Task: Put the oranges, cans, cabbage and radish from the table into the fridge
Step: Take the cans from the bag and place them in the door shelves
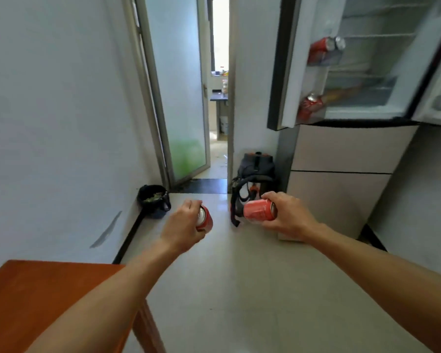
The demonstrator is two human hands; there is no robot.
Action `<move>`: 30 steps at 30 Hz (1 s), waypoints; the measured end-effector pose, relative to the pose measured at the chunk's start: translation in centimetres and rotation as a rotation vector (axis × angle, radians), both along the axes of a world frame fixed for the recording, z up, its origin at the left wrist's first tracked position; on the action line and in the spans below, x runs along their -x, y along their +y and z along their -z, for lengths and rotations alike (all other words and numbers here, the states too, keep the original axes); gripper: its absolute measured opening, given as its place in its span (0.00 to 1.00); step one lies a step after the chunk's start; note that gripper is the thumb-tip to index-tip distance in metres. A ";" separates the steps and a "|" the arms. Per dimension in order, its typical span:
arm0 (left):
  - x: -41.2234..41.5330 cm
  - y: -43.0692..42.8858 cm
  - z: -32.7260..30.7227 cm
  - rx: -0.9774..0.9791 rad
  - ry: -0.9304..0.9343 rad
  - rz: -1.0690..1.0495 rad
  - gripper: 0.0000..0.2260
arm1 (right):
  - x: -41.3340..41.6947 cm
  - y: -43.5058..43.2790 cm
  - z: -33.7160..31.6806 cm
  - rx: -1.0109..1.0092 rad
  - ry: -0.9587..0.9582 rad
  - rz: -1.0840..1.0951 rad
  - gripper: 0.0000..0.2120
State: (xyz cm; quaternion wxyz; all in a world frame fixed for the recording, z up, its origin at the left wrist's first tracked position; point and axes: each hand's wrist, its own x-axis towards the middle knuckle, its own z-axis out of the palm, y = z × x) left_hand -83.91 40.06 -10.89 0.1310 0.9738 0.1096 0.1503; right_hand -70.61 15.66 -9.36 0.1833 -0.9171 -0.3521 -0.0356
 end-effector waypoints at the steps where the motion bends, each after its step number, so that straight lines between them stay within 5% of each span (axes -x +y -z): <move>1: -2.7 -2.5 0.0 0.007 0.005 0.061 0.29 | -1.6 -3.0 0.0 0.000 -0.016 0.053 0.33; 19: -46.9 -33.6 -0.5 -0.085 -0.044 0.809 0.26 | -27.5 -36.3 -0.7 -0.018 -0.018 0.795 0.35; 30: -65.4 -49.4 -4.2 -0.009 -0.178 0.959 0.28 | -41.7 -50.5 -4.0 -0.108 -0.121 0.970 0.35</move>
